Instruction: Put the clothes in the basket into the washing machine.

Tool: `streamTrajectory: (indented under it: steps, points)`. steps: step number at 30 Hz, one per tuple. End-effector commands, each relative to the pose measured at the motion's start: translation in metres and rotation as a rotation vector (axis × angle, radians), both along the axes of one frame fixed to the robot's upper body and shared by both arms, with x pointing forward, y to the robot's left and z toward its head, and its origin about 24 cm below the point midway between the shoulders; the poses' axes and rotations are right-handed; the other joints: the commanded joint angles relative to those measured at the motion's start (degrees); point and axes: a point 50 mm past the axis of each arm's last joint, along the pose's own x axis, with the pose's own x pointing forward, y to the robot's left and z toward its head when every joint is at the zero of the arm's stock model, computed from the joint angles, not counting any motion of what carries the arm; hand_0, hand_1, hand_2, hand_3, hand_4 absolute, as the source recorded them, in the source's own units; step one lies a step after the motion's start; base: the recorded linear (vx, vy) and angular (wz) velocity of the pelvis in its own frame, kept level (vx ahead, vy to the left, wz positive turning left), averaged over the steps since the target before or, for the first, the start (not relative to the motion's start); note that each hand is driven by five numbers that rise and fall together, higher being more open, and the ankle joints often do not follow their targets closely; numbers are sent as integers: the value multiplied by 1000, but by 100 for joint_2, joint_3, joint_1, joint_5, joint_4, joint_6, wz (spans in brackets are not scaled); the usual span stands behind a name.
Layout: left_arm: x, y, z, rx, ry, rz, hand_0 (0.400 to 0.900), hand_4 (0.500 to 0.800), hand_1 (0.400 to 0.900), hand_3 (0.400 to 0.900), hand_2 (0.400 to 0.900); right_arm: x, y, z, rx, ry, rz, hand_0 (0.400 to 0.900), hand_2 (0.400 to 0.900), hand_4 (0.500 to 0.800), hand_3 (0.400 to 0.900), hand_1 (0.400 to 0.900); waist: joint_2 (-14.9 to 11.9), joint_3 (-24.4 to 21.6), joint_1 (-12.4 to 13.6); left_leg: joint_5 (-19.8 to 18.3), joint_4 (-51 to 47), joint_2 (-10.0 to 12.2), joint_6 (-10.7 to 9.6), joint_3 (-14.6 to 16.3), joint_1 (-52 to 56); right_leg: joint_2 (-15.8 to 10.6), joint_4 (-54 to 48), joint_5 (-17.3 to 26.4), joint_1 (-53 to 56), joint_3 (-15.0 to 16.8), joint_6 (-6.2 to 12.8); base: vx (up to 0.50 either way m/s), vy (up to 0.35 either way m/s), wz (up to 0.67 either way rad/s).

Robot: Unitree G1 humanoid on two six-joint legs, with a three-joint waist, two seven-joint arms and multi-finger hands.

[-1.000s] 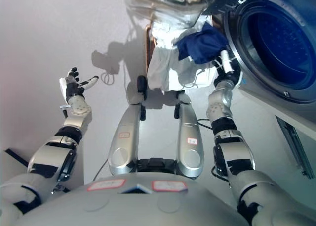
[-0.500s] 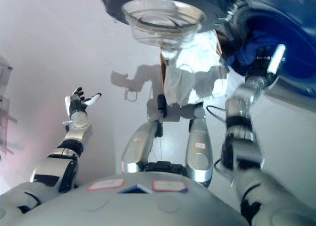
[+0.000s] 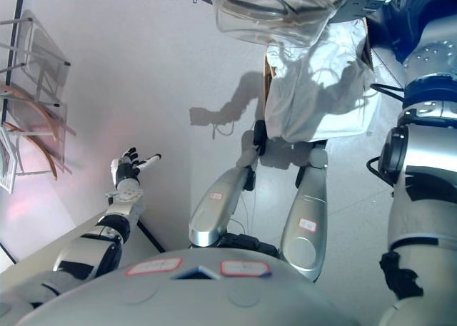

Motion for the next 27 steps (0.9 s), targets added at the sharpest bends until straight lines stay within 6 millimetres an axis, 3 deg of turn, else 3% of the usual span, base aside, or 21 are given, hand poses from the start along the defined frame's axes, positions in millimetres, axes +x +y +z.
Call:
streamTrajectory:
  steps: [1,2,3,8,12,16,18,20,21,22,23,24,25,26,27]
  points:
    - [-3,32,10,113,1,66,900,800,900,900,900,-9,11,101,-323,-227,-14,400,400,500,400,400,-258,-104,-57,523,-343,-125,-407,-85,103,79,58,-176,567,-84,251,36,-24,4]
    - [-4,31,10,116,4,63,900,800,900,900,900,-8,10,98,-309,-217,-19,839,839,764,839,839,-272,-108,-66,515,-343,-130,-404,-91,100,89,53,-173,573,-82,245,11,-18,-3]
    - [-4,31,9,118,7,61,900,800,900,900,900,-5,10,91,-293,-197,-9,900,900,800,900,900,-294,-108,-79,503,-340,-133,-394,-95,109,110,55,-181,575,-73,236,29,-20,-4]
    - [3,24,10,103,-6,51,900,800,900,900,900,4,12,69,-250,-123,51,900,900,800,900,900,-344,-115,-129,480,-331,-152,-370,-114,102,135,60,-175,538,-34,214,10,-6,-5]
    - [8,21,10,84,-8,49,900,800,900,900,900,16,20,34,-247,19,133,900,900,800,900,900,-370,-84,-173,454,-308,-143,-339,-67,117,157,81,-163,509,-6,198,-10,7,-13]
    - [35,15,24,57,-71,32,900,800,900,900,900,29,47,-24,-300,233,309,900,900,800,900,900,-487,-14,-303,404,-258,-132,-300,-4,150,183,96,-131,498,15,176,-22,-15,-15]
    - [54,8,33,52,-92,-3,900,800,900,900,900,28,58,-64,-355,415,391,900,900,800,900,900,-565,15,-397,317,-175,-129,-272,23,189,175,148,-188,535,17,159,-23,-29,-4]
    - [65,-1,37,40,-105,-22,900,800,900,900,900,28,84,-99,-327,473,485,900,900,800,900,900,-629,25,-456,278,-46,-126,-236,40,150,176,137,-141,553,24,146,-49,-23,3]
    - [35,17,29,-9,-136,47,900,800,900,900,900,19,81,-116,-334,503,498,900,900,800,900,900,-609,34,-365,252,65,-167,-201,26,104,144,145,-120,572,-1,147,-79,-37,18]
    - [22,7,15,-28,-74,22,900,800,900,900,900,9,92,-146,-321,573,548,900,900,800,900,900,-605,69,-372,220,152,-186,-177,10,98,125,176,-148,612,-22,147,-99,-50,32]
    - [-14,-2,3,-69,-92,14,900,800,900,900,900,-3,96,-170,-313,616,583,900,900,800,900,900,-584,100,-296,210,246,-223,-148,-15,58,107,167,-119,650,-62,148,-100,-48,30]
    - [-36,-10,-4,-40,-37,-60,900,800,900,900,900,-11,103,-186,-292,651,612,900,900,800,900,900,-564,132,-233,203,322,-235,-128,-23,32,102,164,-107,685,-86,143,-117,-46,30]
    - [-36,-12,1,-137,-101,-58,900,800,900,900,900,-19,116,-204,-262,676,659,900,900,800,900,900,-563,171,-188,200,391,-248,-123,-34,19,78,158,-94,730,-125,141,-94,-44,20]
    - [-49,-9,-9,-133,-40,-41,900,800,900,900,900,-26,122,-215,-263,701,694,900,900,800,900,900,-582,184,-172,191,432,-250,-113,-39,9,71,126,-76,763,-157,140,-80,-28,12]
    - [-49,-11,-12,-137,-14,-49,900,800,900,900,900,-35,133,-231,-263,737,746,900,900,800,900,900,-603,201,-185,178,451,-245,-107,-33,11,63,113,-65,799,-175,140,-60,-23,4]
